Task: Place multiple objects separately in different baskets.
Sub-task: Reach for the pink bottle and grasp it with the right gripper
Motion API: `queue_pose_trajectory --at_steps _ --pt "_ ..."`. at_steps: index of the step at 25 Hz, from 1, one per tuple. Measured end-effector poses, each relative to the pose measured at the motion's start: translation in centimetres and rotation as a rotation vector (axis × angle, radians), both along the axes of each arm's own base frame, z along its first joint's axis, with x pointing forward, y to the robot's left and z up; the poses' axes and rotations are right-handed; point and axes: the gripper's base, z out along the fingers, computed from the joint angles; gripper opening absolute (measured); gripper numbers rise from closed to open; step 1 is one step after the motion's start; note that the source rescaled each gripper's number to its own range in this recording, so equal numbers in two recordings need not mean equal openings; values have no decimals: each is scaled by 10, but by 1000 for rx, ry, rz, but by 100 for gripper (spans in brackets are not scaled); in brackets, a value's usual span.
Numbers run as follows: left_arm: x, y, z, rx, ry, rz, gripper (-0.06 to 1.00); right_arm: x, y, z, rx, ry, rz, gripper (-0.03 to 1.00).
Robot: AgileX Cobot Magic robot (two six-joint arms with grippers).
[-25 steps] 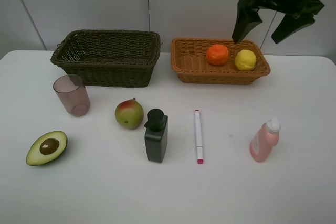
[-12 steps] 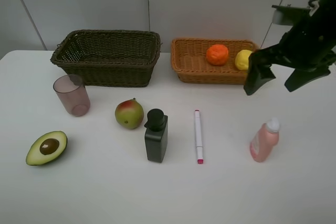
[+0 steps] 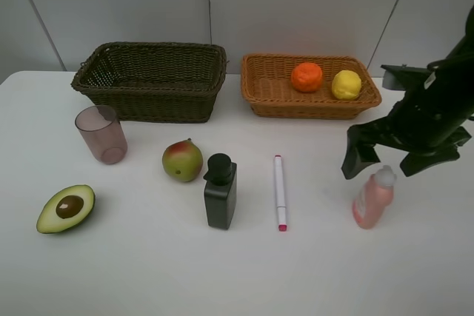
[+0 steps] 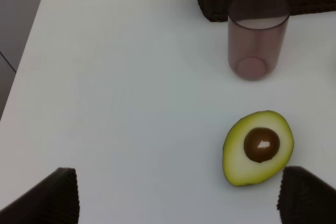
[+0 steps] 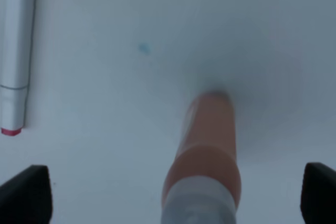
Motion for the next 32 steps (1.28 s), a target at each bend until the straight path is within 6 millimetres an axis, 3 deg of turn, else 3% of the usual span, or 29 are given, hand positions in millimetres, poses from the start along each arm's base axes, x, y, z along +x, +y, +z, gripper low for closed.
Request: queue_pose_trajectory --at_steps 7,18,20,22,27,32 --pt "0 0 0 0 0 0 100 -10 -3 -22 7 -24 -76 100" --pt "0 0 0 0 0 0 100 -10 -2 -23 39 -34 -124 99" --pt "0 0 0 0 0 0 100 -10 -2 -23 35 -35 -121 92" --pt "0 0 0 0 0 0 100 -10 -1 -23 46 -32 -131 78" --pt "0 0 0 0 0 0 100 -10 3 -22 101 -24 -182 22" --pt "0 0 0 0 0 0 100 -9 4 -22 106 -31 -193 24"
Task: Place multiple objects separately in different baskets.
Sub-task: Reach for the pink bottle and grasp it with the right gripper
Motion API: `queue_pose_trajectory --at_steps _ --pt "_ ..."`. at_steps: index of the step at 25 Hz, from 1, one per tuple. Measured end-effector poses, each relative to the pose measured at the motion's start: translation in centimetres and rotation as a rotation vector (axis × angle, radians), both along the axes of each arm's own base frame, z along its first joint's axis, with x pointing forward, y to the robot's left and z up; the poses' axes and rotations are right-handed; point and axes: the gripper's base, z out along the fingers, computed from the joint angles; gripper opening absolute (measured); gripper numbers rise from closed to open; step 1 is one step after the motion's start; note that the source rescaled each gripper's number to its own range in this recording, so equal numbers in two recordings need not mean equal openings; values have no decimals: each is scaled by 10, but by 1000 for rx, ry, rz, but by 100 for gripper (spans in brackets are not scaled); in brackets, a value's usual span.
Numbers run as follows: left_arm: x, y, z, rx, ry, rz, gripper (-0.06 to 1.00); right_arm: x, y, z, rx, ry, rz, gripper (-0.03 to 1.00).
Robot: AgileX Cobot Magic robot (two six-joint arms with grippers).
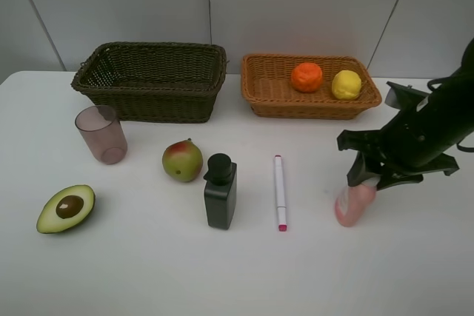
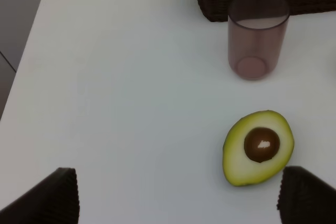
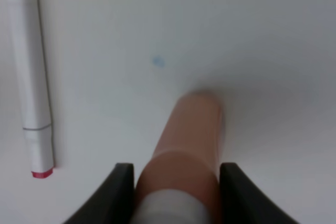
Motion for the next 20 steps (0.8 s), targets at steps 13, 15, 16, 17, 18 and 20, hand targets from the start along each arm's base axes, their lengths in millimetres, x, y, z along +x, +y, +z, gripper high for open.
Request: queue_pose_trajectory --at_steps 13,15,16,17,18,20 --pt "0 0 0 0 0 0 100 0 -2 0 -21 3 -25 24" --pt "0 0 0 0 0 0 100 0 -2 0 -21 3 -25 24" --pt "0 0 0 0 0 0 100 0 -2 0 -21 3 -25 24" --pt "0 0 0 0 0 0 100 0 -2 0 -21 4 -24 24" --pt "0 0 0 0 0 0 100 0 -2 0 -21 9 -23 24" --pt "0 0 0 0 0 0 100 1 -2 3 -27 23 -13 24"
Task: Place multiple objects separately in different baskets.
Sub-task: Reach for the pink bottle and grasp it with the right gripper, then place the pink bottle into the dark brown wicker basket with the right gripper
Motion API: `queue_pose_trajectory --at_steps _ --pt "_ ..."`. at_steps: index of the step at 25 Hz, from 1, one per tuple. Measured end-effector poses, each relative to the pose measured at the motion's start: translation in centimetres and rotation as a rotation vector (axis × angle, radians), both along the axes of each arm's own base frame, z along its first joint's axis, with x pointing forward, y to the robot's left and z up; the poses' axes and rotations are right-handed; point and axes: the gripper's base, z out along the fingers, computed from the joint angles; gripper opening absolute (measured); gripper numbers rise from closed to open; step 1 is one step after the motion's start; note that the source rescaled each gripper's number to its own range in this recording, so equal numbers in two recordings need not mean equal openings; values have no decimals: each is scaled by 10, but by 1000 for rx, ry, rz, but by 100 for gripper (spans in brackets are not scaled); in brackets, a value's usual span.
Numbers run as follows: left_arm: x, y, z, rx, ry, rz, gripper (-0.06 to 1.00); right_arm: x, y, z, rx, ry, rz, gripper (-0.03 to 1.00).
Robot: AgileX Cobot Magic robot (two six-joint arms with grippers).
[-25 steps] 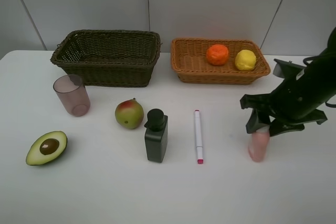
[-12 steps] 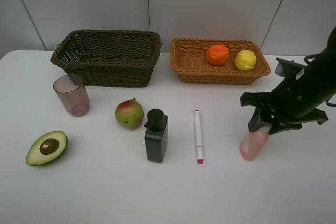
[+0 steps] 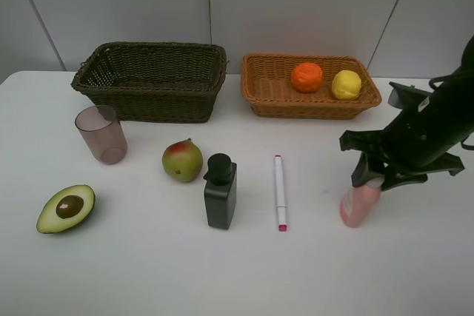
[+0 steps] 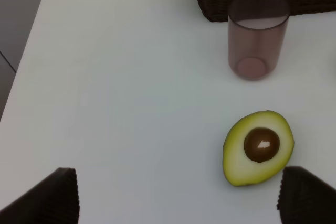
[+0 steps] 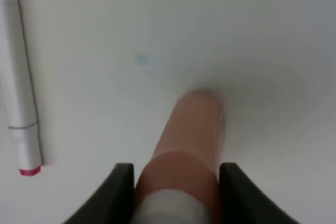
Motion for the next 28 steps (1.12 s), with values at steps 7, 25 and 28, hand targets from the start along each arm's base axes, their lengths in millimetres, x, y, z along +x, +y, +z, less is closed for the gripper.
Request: queue_pose_trajectory --at_steps 7,25,28 --pt "0 0 0 0 0 0 100 12 4 22 7 2 43 24" --pt "0 0 0 0 0 0 100 75 52 125 141 -248 270 24" --pt "0 0 0 0 0 0 100 97 78 131 151 -263 337 24"
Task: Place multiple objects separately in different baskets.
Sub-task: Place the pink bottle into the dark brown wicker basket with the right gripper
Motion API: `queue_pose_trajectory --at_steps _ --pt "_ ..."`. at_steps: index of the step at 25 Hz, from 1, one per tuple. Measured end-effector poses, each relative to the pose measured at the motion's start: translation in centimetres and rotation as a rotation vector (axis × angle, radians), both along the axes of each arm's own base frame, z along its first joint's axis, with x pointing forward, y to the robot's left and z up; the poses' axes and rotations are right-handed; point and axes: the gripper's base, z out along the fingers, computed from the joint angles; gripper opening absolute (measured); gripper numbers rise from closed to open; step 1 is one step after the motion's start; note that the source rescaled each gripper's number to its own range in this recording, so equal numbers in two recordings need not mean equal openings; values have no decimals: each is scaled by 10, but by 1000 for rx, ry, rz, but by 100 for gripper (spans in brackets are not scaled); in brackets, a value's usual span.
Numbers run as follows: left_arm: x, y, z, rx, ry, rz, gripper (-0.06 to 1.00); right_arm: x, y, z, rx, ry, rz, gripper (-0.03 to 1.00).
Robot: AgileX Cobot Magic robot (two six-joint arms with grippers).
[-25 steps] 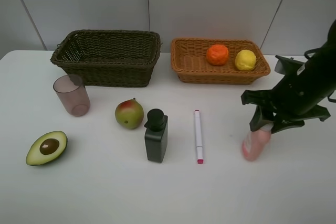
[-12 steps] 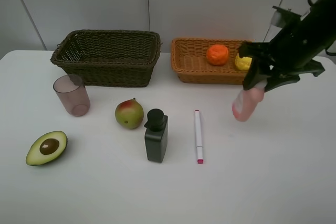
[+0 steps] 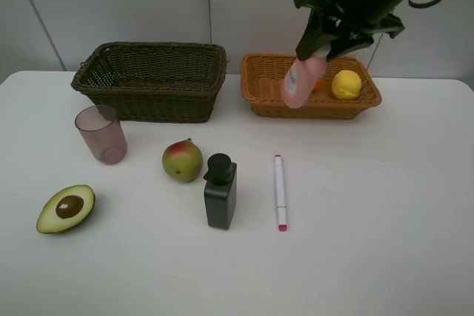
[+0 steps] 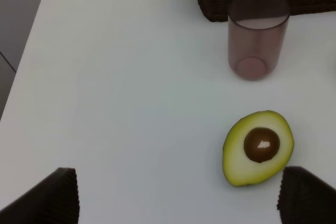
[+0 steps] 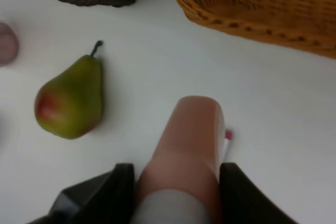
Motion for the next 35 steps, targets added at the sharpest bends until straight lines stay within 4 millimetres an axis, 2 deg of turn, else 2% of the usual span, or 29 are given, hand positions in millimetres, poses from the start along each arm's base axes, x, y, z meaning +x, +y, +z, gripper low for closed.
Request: queue_pose_trajectory --at_steps 5,10,15,20,24,26,35 --pt "0 0 0 0 0 0 100 34 47 6 22 -39 95 24" --pt "0 0 0 0 0 0 100 64 94 3 47 -80 176 24" --pt "0 0 0 0 0 0 100 88 125 -9 105 -121 205 24" --pt "0 0 0 0 0 0 100 111 139 -46 116 -117 206 24" --pt "0 0 0 0 0 0 100 123 145 -77 111 -120 207 24" --pt "0 0 0 0 0 0 100 126 147 -86 107 -125 219 24" --pt "0 0 0 0 0 0 100 130 150 -87 132 -187 238 24"
